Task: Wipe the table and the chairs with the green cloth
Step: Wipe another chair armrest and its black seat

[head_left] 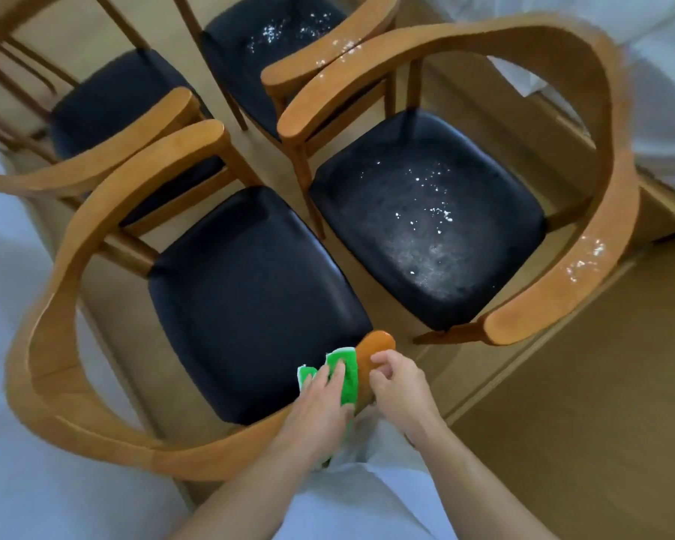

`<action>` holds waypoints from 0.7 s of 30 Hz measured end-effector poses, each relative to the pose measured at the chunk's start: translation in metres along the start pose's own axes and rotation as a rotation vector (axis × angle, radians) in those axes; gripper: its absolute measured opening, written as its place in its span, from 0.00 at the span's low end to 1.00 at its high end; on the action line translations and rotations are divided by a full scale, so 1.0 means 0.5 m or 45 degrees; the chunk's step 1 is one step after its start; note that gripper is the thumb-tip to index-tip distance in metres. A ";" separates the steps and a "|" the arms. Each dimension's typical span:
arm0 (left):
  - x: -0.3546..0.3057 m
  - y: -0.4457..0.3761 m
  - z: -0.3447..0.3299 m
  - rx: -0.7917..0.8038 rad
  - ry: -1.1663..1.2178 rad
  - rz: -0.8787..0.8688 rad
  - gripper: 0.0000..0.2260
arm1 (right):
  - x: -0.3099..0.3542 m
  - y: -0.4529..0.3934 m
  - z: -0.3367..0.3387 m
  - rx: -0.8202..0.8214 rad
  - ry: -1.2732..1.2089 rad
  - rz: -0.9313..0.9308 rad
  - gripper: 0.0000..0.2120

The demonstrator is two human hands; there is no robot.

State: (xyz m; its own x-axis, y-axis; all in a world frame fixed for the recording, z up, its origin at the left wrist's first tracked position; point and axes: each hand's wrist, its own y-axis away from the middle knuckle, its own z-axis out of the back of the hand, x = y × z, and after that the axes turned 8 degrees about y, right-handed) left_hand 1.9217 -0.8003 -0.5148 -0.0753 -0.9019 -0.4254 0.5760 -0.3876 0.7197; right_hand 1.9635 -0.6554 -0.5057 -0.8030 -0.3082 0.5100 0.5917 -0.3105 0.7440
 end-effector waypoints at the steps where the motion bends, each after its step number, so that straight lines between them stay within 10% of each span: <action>1: 0.001 -0.006 -0.001 -0.060 0.018 0.009 0.28 | -0.007 -0.006 0.013 -0.012 0.002 -0.014 0.13; 7: 0.046 -0.059 0.041 -0.210 0.356 0.131 0.08 | -0.019 -0.045 0.042 -0.007 0.077 0.023 0.05; 15: 0.112 -0.282 0.022 -0.080 0.187 0.405 0.07 | -0.001 -0.105 0.056 0.122 0.111 -0.049 0.10; 21: 0.132 -0.396 -0.067 0.177 -0.321 -0.279 0.18 | 0.009 -0.121 0.079 0.269 -0.259 -0.248 0.13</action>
State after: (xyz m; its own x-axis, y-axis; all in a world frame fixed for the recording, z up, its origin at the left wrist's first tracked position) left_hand 1.8300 -0.7764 -0.7039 -0.3931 -0.8064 -0.4419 0.4090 -0.5837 0.7014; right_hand 1.9212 -0.6025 -0.5312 -0.9098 -0.0693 0.4092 0.4151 -0.1465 0.8979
